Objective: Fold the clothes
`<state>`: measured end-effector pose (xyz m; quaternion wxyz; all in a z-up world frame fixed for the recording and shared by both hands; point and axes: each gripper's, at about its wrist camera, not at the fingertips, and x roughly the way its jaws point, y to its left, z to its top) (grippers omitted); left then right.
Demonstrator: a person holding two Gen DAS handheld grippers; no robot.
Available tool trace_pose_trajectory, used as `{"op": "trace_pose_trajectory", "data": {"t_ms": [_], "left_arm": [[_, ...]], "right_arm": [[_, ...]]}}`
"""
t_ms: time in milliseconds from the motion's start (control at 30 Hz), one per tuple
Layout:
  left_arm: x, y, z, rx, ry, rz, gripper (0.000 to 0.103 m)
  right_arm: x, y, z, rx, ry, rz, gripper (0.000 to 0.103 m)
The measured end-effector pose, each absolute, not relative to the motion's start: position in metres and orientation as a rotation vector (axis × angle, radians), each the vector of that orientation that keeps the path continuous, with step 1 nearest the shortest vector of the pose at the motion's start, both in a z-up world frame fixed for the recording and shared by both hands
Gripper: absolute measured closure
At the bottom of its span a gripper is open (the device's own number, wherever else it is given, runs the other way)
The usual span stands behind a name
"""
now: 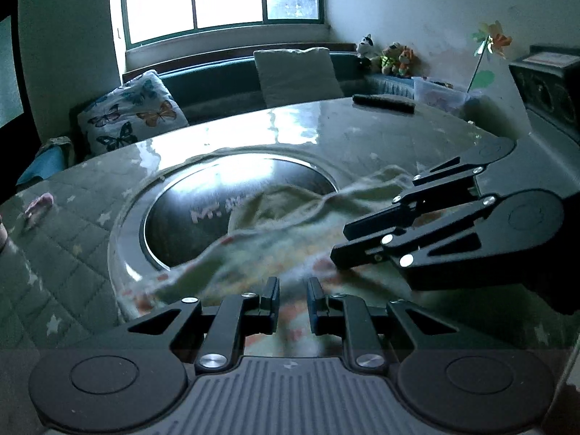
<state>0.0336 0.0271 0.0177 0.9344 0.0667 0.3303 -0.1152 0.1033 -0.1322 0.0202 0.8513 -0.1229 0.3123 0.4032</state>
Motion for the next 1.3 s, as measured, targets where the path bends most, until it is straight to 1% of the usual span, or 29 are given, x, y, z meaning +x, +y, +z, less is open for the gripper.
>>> {"op": "trace_pose_trajectory", "data": {"t_ms": [167, 267, 567, 700, 800, 867, 900, 1200, 1300], "left_arm": [[0.014, 0.030, 0.015, 0.139, 0.673, -0.228, 0.084], [0.002, 0.033, 0.013, 0.137, 0.669, -0.208, 0.084], [-0.023, 0.049, 0.009, 0.107, 0.659, -0.124, 0.084], [-0.029, 0.057, 0.007, 0.094, 0.657, -0.095, 0.084], [-0.031, 0.060, 0.008, 0.081, 0.654, -0.083, 0.084], [-0.032, 0.062, 0.008, 0.078, 0.653, -0.081, 0.084], [-0.032, 0.062, 0.008, 0.076, 0.653, -0.081, 0.084], [-0.032, 0.064, 0.006, 0.069, 0.654, -0.087, 0.084], [-0.032, 0.064, 0.007, 0.067, 0.656, -0.089, 0.084]], "right_arm": [[0.074, -0.126, 0.018, -0.314, 0.638, 0.897, 0.081], [0.057, -0.123, 0.018, -0.325, 0.626, 0.923, 0.078], [0.019, -0.105, 0.008, -0.375, 0.583, 0.982, 0.078], [0.017, -0.108, 0.013, -0.335, 0.596, 1.008, 0.078], [0.016, -0.120, 0.018, -0.287, 0.586, 0.974, 0.078], [0.020, -0.131, 0.021, -0.252, 0.589, 0.933, 0.073], [0.023, -0.136, 0.021, -0.237, 0.594, 0.911, 0.073], [0.051, -0.203, 0.011, -0.149, 0.658, 0.646, 0.073], [0.056, -0.225, 0.009, -0.118, 0.674, 0.581, 0.074]]}}
